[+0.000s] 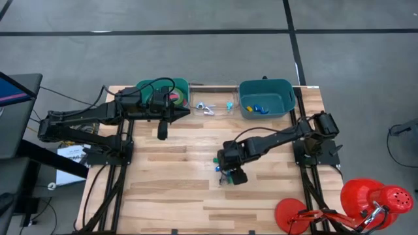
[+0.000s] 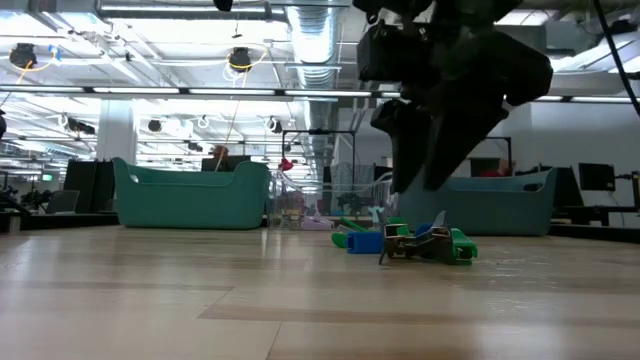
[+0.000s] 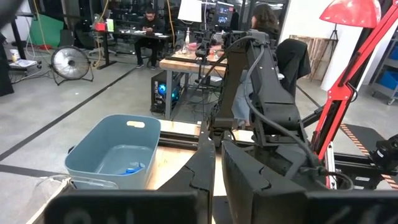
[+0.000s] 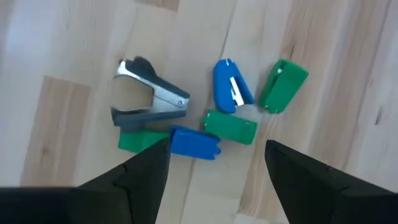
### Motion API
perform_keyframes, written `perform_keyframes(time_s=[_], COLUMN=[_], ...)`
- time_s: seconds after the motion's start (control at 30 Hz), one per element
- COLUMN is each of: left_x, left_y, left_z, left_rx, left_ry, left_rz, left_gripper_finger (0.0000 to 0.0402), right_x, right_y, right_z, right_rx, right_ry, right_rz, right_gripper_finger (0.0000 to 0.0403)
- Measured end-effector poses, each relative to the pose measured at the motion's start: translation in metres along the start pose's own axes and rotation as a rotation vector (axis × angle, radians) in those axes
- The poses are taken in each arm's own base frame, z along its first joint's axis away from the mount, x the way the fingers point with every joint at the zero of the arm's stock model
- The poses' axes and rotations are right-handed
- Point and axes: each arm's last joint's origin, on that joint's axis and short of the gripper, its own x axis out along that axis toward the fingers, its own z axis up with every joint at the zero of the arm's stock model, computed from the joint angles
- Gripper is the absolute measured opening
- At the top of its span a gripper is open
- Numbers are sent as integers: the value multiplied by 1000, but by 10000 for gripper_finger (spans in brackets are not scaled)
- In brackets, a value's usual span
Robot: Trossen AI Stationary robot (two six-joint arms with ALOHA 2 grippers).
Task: Pick and place Stapler, Stapler remover, tape
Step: Put the green stapler into the dark blue bin
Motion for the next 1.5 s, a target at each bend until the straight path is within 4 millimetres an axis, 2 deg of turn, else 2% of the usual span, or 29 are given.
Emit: perform_keyframes(time_s=[0.27, 0.53, 0.67, 1.03, 1.5], left_x=[0, 0, 0, 0, 0], left_y=[0, 0, 0, 0, 0], left_z=[1, 1, 1, 2, 2], left_rx=[0, 1, 1, 1, 1], left_ry=[-7, -14, -15, -16, -21], left_rz=[-1, -1, -1, -1, -2], left_gripper_finger=[21, 21, 21, 21, 21], right_x=[-8, 0, 10, -1, 5], right_y=[1, -3, -1, -3, -4], right_z=[11, 9, 6, 18, 14], right_rx=[20, 34, 47, 117, 121], right_ry=[-44, -9, 35, -21, -27], right_rz=[-32, -35, -33, -48, -90], right_gripper_finger=[255, 258, 272, 321, 311])
